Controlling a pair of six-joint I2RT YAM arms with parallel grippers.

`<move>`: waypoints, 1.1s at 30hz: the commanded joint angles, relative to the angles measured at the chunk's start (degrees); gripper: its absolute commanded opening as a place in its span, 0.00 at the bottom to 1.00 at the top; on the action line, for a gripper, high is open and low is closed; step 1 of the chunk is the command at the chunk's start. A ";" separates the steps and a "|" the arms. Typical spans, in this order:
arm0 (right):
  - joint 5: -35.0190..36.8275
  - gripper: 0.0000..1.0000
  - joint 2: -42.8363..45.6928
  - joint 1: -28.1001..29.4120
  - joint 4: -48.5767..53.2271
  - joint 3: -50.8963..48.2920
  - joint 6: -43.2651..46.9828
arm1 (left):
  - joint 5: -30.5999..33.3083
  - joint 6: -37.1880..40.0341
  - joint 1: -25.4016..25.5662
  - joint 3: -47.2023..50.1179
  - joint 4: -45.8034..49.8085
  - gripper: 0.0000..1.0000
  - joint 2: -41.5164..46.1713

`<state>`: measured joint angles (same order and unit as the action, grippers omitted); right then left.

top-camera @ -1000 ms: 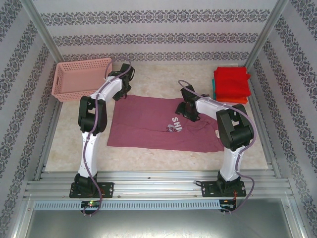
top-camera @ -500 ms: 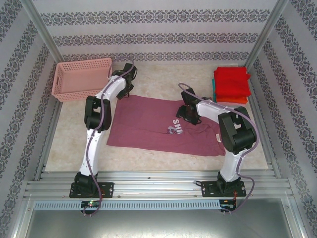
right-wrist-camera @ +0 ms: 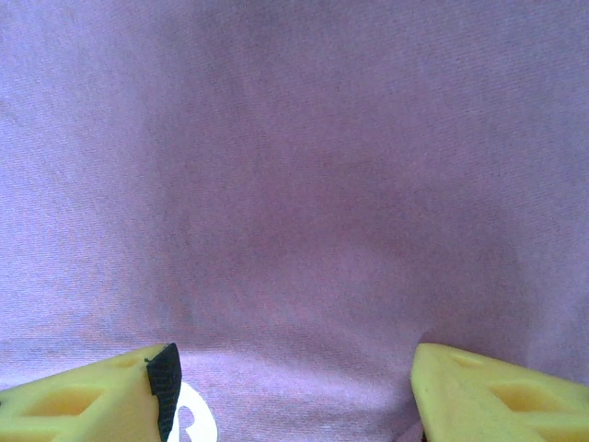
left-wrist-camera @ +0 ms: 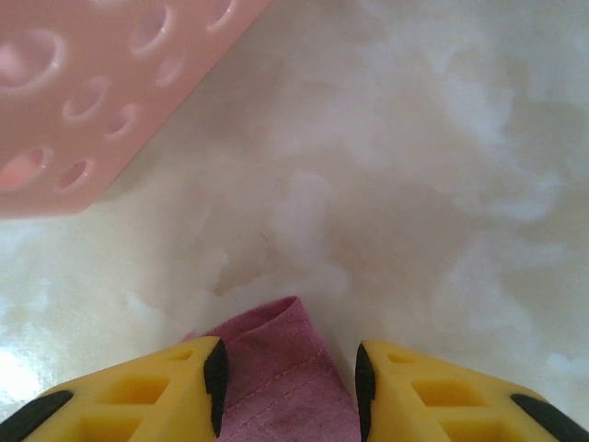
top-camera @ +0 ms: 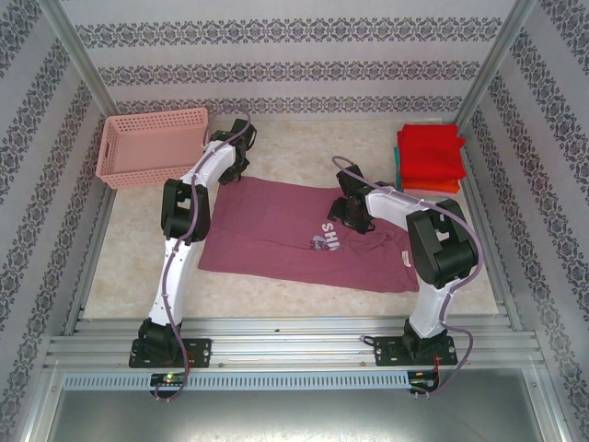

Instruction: Fold and stack the t-shirts

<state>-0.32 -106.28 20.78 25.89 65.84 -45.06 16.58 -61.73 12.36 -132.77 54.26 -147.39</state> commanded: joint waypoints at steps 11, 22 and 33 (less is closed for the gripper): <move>-0.10 0.68 2.97 0.60 3.87 -0.03 1.02 | -2.57 0.69 -0.89 -0.74 2.43 0.27 -4.59; 5.39 0.68 7.40 0.00 2.10 3.52 4.37 | -1.94 1.68 -0.80 2.05 1.64 0.00 -0.46; 16.85 0.65 -2.88 -9.28 5.42 17.22 6.91 | -2.38 3.03 -0.78 16.87 -7.70 0.00 10.11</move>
<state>12.49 -104.84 13.39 28.10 79.77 -39.18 15.09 -60.03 11.99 -119.85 47.99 -140.20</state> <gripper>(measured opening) 0.652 0.044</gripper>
